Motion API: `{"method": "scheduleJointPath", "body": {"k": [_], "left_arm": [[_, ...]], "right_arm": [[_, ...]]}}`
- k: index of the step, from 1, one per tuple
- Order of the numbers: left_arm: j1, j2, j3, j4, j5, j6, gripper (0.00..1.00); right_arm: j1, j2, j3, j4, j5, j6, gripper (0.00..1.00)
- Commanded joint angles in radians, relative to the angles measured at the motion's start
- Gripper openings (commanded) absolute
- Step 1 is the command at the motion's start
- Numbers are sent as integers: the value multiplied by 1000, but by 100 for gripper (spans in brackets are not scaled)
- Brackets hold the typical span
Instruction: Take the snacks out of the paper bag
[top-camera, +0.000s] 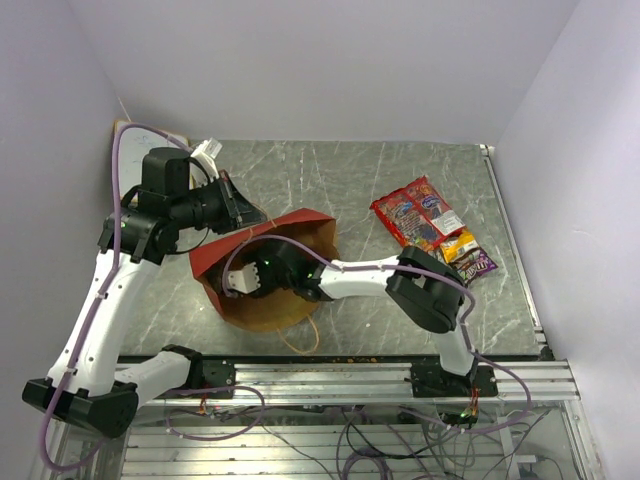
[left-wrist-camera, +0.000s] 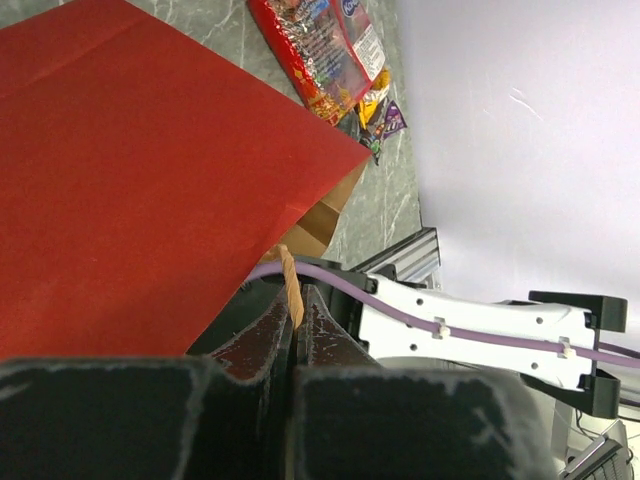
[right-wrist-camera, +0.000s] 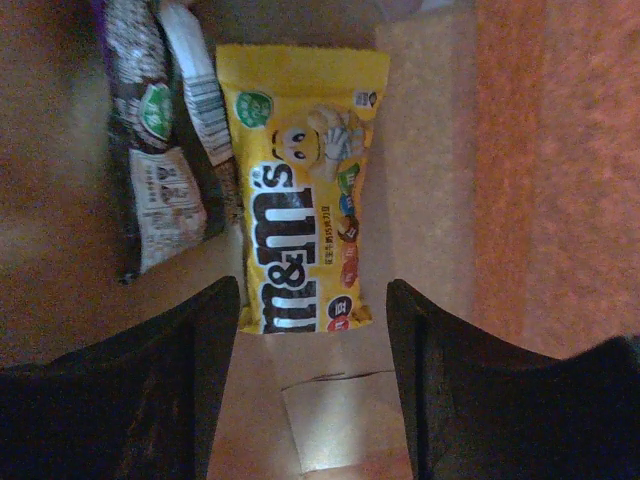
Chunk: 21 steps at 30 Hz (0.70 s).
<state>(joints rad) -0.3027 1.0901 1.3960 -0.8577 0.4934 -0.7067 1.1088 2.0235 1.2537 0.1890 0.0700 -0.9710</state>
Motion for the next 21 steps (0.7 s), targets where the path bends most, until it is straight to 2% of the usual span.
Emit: {"method": "scheduleJointPath", "body": {"k": [1,9,14,16,21], "left_arm": [[4,10,40,-4,43,35,7],[3,14,26,1,68,37,7],[3,15,13,11,76,31,7],[3,19,18,0,72,35,7],[3,7,23,-24,41,37,7]], "right_arm": [[-32,66,40,56,7,-44,61],[-71,149,112,52,-34,-62,65],[-77,201,139,95,-17,-51,63],[-78,217,146,113,-7,-42,59],[-78,204,129,134,-14,-31,38]]}}
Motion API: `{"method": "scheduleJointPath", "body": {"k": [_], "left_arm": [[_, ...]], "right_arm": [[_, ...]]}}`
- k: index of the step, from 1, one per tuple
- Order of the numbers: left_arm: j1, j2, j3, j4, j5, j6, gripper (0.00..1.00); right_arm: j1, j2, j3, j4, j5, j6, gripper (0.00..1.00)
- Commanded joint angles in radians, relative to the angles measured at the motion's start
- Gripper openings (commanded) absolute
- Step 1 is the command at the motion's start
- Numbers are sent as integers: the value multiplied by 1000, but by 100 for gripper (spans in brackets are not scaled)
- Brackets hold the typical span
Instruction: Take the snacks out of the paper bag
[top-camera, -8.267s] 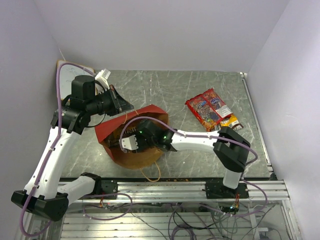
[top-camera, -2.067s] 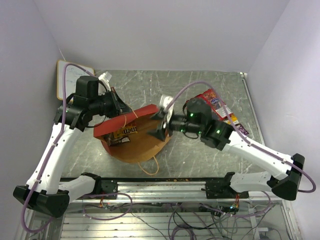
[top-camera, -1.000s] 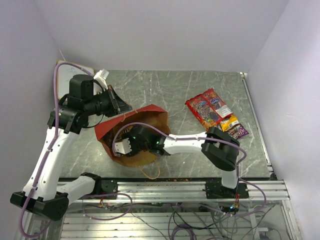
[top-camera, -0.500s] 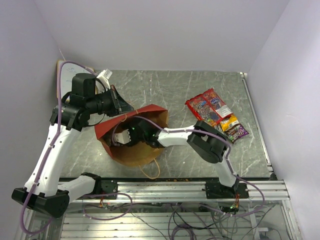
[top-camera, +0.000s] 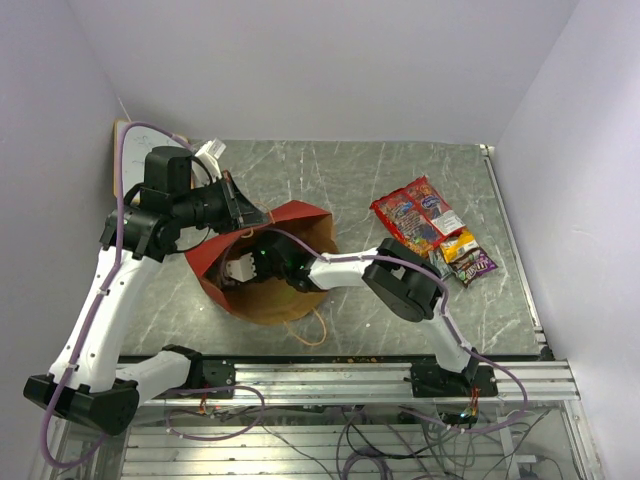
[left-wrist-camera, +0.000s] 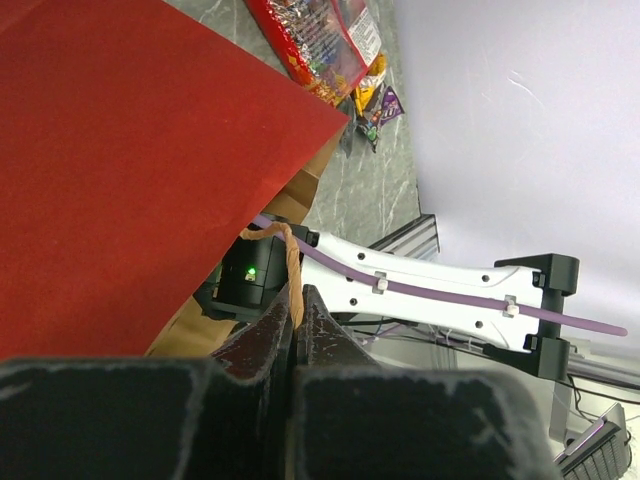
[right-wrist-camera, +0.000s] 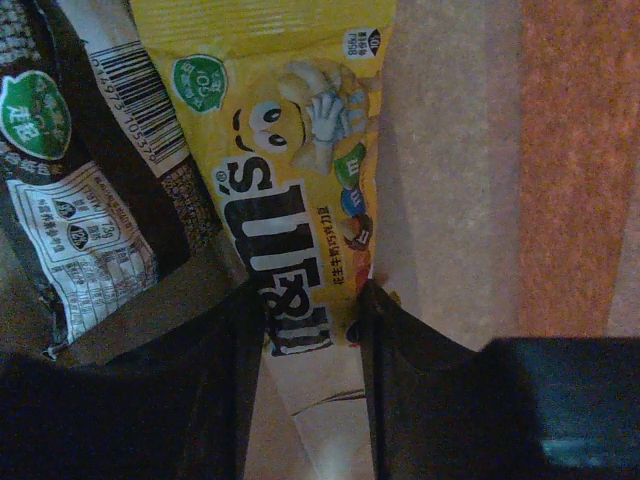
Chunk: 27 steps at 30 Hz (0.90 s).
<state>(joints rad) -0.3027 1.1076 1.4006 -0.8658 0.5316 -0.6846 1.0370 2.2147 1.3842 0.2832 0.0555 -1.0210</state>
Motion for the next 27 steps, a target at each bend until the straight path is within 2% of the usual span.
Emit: {"method": "scheduleJointPath", "body": {"k": [1,12,18,27], "left_arm": [[3,-15,15,-21,-6,16,7],[4,-57,-52,35,-48,-38,7],[4,-63,-58,51,-71,-53,7],[4,-68,-66,101,-80,-83,7]], "right_arm": [[-6,2,-9,45,-1,23,35],[-5,-127,-90,1,-26,47,13],[-3,-235,-143,-54,-32,73,8],[9,-445,-314,-141,0,118,8]]}}
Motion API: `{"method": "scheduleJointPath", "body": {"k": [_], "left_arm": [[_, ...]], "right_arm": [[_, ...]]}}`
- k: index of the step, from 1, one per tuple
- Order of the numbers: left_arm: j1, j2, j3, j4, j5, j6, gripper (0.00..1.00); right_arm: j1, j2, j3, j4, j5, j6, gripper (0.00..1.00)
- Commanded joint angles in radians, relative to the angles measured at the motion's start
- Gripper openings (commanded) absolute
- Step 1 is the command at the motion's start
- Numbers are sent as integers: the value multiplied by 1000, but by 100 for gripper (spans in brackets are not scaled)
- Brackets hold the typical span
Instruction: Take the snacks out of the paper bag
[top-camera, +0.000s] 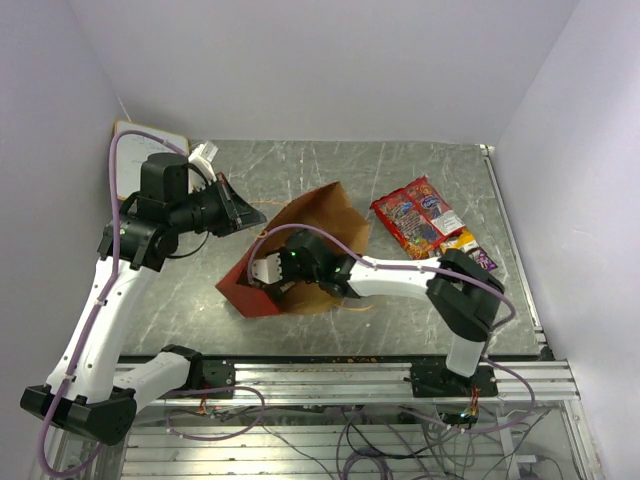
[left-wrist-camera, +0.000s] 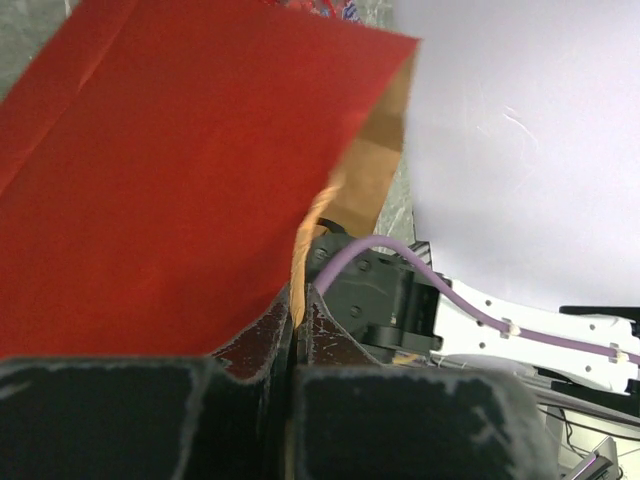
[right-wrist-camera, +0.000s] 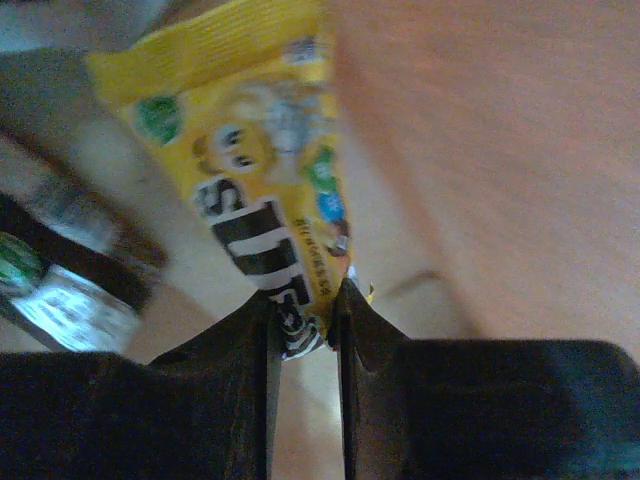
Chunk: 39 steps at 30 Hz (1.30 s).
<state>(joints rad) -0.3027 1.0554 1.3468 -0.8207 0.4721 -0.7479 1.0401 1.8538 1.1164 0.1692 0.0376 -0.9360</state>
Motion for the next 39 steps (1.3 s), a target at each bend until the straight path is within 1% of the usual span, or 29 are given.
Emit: {"method": "scheduleJointPath", "body": {"k": [1,6,9,14,17,20,25,30,34,39], "left_arm": [[4,-15,-15,68,-14,-24,7],[4,22,8,95,37,-18,7],[4,40,50,78,20,4,7],[3,89,155,8,-22,91,7],[3,111,200,-33,-39,156,7],[4,124,221,-54,-44,191,7],[4,106,168,-2,-14,169,7],[4,94,143,-15,-59,166,7],[4,106,152,-27,-67,180,7],[4,137,170,-47,-51,218,7]], "right_arm": [[8,-100,-56,-40,33,27,8],[11,-119,-53,-99,70,-40,8],[9,-132,-44,-118,79,-41,8],[9,-204,-64,-155,107,-23,8],[5,-253,-60,-170,131,11,7],[2,-292,-44,-196,143,46,7],[-9,-359,-19,-245,172,87,7],[-24,-448,8,-325,217,128,6],[-60,-524,58,-406,239,220,6],[-102,-556,148,-481,301,363,6]]}}
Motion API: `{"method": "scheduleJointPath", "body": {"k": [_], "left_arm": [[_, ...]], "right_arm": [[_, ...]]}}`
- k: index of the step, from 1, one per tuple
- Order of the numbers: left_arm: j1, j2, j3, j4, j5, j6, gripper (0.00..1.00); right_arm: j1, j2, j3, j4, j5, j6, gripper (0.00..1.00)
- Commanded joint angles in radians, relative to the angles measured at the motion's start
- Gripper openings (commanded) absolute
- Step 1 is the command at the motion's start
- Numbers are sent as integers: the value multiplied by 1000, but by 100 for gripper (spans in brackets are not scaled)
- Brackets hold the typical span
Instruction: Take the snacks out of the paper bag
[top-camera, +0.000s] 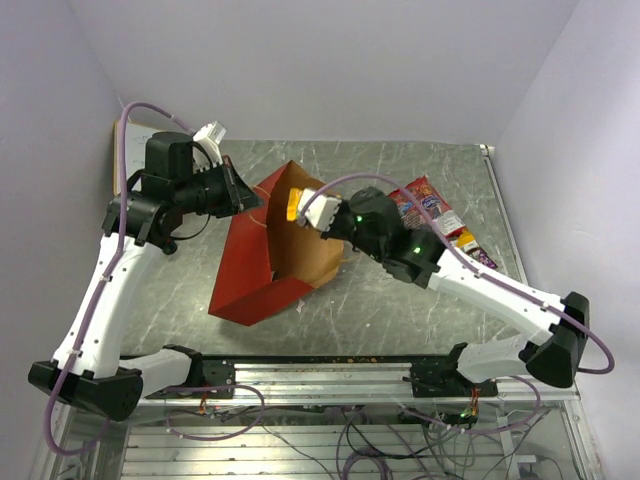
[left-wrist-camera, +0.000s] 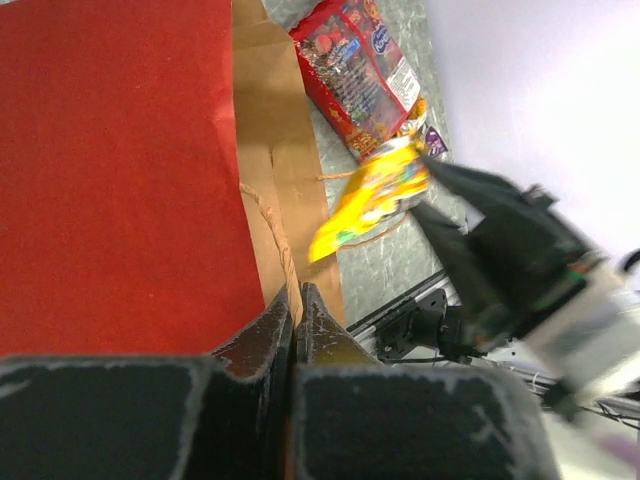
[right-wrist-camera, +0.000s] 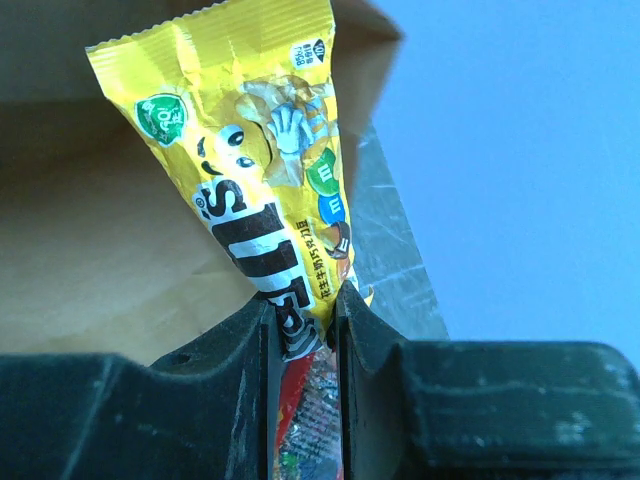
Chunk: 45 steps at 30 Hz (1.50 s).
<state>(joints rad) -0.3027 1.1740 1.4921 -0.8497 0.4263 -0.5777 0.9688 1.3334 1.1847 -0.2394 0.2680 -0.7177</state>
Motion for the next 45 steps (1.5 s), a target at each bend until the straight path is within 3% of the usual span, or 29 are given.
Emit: {"method": "scheduleJointPath", "body": {"k": [1,11,23,32,45], "left_arm": [[4,24,30,-21,-2,54,7],[4,36,17,-14,56,89,7],[4,16,-69,69,166,80,7],[3,0,-88,100,209,43,7],[-8,6,-75,71,194,62,7]], "right_arm": [[-48,-35,100,-89,82,181,6],[-367,-37,177,-121,44,642,7],[-804,-116,-45,-159,24,1304,11],[-1038,-99,-173,-305,-36,1545,9],[-1144,-86,-397,-254,-84,1636,8]]}}
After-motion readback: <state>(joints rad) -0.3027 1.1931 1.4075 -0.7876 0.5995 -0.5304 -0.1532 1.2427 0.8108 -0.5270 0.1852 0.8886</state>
